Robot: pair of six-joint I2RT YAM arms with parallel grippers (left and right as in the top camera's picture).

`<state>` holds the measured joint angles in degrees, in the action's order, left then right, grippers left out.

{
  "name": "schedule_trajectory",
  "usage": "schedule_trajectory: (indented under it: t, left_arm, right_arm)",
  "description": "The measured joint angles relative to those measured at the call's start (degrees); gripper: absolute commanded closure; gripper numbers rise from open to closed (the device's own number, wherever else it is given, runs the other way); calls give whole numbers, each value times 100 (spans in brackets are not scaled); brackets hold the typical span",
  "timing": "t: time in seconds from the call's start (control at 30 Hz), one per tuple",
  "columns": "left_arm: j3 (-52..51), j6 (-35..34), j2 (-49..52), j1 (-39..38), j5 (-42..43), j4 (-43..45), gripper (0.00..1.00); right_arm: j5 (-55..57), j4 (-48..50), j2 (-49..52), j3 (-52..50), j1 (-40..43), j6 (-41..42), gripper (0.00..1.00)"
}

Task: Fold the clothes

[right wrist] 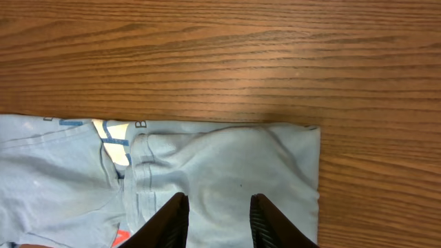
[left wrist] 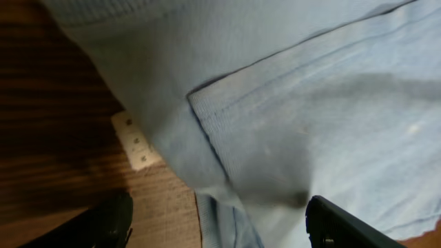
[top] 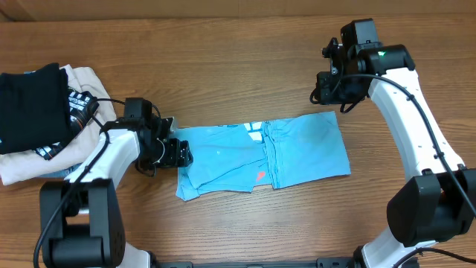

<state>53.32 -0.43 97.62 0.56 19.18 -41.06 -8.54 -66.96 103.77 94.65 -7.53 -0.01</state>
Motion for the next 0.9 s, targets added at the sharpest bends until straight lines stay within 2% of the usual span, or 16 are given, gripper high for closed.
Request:
schedule_trajectory:
  t: [0.1,0.23,0.37,0.5,0.6,0.73,0.9]
  left_arm:
    - [15,-7,103,-85,63,155,18]
    - [120,-42,256,-289,184,319,28]
    - [258,-83,468,-501,391,461,46]
    - [271,-103,595,-675,603,481,69]
    - [256,-101,656,-723,691,380,78]
    - [286,-107,688,-708,684,13,74]
    - [490,-94,741,-581,511,-511,56]
  right_arm:
    - [-2,-4,0,0,4,-2,67]
    - [-2,-17,0,0,4,0,67]
    - [-4,-35,0,2,4,0,67]
    - [-2,-57,0,0,4,2,67]
    - [-2,-63,0,0,4,-2,67]
    - [-2,-61,0,0,4,2,67]
    - [-2,-63,0,0,4,-2,67]
